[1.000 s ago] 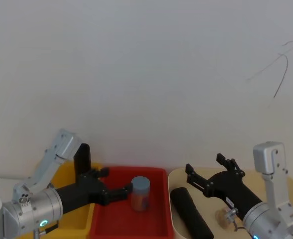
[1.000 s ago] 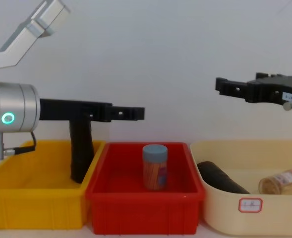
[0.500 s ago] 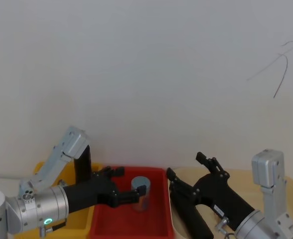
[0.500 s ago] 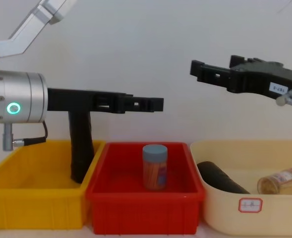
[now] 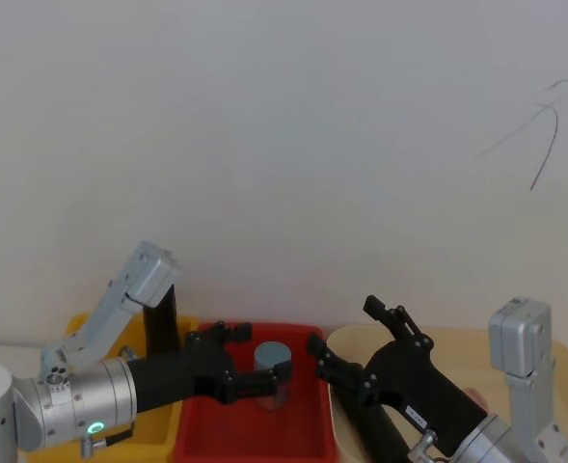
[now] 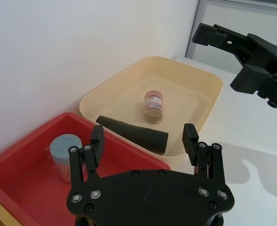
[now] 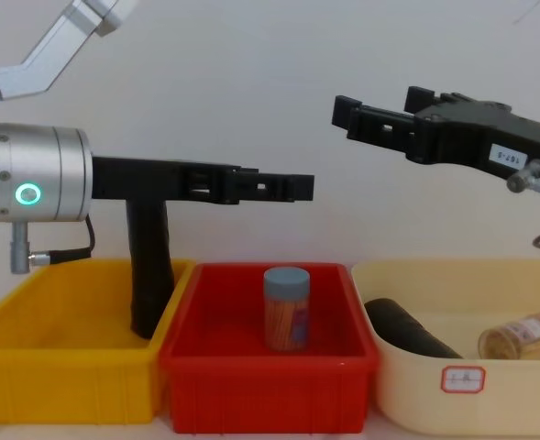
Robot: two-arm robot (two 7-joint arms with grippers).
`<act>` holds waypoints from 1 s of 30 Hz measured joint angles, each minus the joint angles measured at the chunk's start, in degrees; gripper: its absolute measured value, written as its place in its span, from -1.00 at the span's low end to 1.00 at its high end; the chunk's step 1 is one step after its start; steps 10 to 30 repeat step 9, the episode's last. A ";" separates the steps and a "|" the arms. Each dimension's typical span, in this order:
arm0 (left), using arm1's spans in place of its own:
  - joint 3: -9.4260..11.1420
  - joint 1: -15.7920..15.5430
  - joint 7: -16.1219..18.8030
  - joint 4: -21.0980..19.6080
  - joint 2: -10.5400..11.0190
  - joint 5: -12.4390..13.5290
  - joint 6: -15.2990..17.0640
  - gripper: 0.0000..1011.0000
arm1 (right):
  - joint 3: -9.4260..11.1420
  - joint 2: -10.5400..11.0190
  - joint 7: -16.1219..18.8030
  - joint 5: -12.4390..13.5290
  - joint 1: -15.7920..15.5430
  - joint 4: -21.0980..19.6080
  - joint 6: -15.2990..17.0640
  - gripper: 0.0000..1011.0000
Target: Pick up the garbage bag with the one hand and transfer it to the other hand.
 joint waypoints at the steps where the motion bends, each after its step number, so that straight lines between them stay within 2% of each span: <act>1: 0.02 -0.01 -0.05 0.00 0.01 -0.01 -0.01 0.98 | -0.03 0.01 0.07 0.04 -0.03 -0.02 -0.05 0.98; 30: 0.13 -0.12 -0.43 -0.01 0.04 -0.09 -0.12 0.98 | -0.20 0.11 0.63 0.34 -0.22 -0.25 -0.53 0.98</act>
